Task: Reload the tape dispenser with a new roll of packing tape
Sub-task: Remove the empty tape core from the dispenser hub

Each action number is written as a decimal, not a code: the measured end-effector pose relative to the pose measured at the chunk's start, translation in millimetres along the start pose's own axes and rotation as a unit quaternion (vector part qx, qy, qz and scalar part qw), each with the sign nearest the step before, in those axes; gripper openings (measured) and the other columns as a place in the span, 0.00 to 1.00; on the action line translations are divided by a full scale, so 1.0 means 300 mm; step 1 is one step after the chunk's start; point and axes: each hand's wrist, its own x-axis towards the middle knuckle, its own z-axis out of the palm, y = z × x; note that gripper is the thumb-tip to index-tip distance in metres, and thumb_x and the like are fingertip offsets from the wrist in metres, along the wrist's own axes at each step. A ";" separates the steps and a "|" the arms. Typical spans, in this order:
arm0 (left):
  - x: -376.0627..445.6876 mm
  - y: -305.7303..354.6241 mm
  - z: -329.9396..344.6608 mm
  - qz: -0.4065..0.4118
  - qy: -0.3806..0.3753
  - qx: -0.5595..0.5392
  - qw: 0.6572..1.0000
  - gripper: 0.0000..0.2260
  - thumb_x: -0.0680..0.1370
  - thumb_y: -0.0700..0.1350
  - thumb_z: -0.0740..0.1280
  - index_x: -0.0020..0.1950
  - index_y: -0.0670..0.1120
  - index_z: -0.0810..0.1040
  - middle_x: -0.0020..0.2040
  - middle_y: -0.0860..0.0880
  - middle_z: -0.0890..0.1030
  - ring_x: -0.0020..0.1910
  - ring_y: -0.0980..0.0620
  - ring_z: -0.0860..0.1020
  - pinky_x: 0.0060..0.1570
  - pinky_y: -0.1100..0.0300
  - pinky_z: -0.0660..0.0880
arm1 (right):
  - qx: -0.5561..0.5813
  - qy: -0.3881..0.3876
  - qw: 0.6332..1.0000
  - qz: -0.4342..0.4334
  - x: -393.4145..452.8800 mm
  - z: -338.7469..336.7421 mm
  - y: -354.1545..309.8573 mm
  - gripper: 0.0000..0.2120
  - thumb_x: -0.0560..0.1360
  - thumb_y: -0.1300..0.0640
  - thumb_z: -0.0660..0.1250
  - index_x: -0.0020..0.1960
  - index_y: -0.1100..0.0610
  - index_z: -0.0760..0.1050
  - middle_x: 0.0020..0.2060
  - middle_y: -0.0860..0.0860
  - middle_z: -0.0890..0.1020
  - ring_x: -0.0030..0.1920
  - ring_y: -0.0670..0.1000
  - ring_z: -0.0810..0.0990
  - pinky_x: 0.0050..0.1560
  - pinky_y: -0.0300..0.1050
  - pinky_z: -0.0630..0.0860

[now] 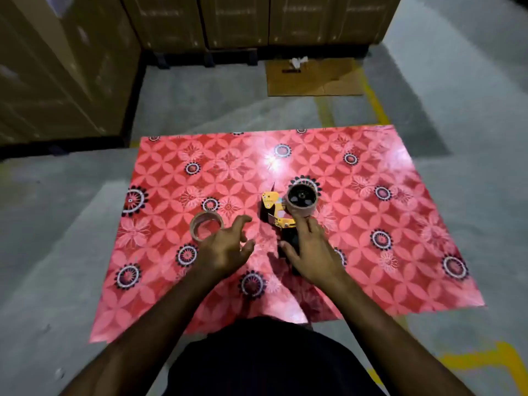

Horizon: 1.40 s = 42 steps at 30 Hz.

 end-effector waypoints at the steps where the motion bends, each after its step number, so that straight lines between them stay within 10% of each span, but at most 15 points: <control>1: -0.002 0.001 0.011 0.000 0.000 0.000 1.000 0.23 0.75 0.57 0.64 0.68 0.59 0.63 0.47 0.56 0.84 0.48 0.48 0.83 0.39 0.59 0.70 | -0.007 0.001 1.000 0.014 0.003 0.012 0.013 0.35 0.79 0.46 0.63 0.80 0.53 0.52 0.66 0.58 0.68 0.65 0.60 0.68 0.63 0.54 0.71; 21: 0.018 -0.025 0.060 -0.008 -0.010 -0.087 0.996 0.22 0.77 0.49 0.66 0.70 0.51 0.67 0.51 0.51 0.82 0.48 0.47 0.81 0.45 0.52 0.78 | -0.132 -0.027 0.991 -0.020 0.047 0.141 0.056 0.20 0.78 0.52 0.66 0.70 0.50 0.72 0.59 0.50 0.76 0.63 0.58 0.67 0.52 0.51 0.75; 29: 0.039 -0.018 0.114 0.037 0.017 -0.092 0.995 0.24 0.73 0.41 0.71 0.68 0.45 0.72 0.56 0.43 0.79 0.54 0.45 0.78 0.51 0.57 0.72 | 0.111 0.115 0.984 0.080 0.077 0.074 0.125 0.15 0.76 0.53 0.72 0.60 0.55 0.76 0.54 0.52 0.75 0.53 0.53 0.78 0.49 0.46 0.77; 34: 0.075 0.017 0.121 0.027 0.045 -0.082 0.995 0.20 0.74 0.41 0.70 0.66 0.44 0.74 0.60 0.45 0.78 0.59 0.44 0.74 0.59 0.50 0.72 | 0.147 0.018 0.981 0.126 0.170 0.056 0.196 0.33 0.72 0.52 0.77 0.73 0.57 0.68 0.65 0.56 0.70 0.64 0.53 0.72 0.65 0.50 0.73; 42: 0.302 0.136 0.088 0.044 -0.040 -0.098 0.993 0.20 0.77 0.41 0.67 0.69 0.43 0.72 0.66 0.43 0.76 0.65 0.45 0.74 0.64 0.55 0.68 | 0.244 -0.018 0.949 0.199 0.254 0.043 0.263 0.17 0.78 0.53 0.70 0.64 0.58 0.78 0.58 0.54 0.83 0.59 0.54 0.81 0.55 0.42 0.73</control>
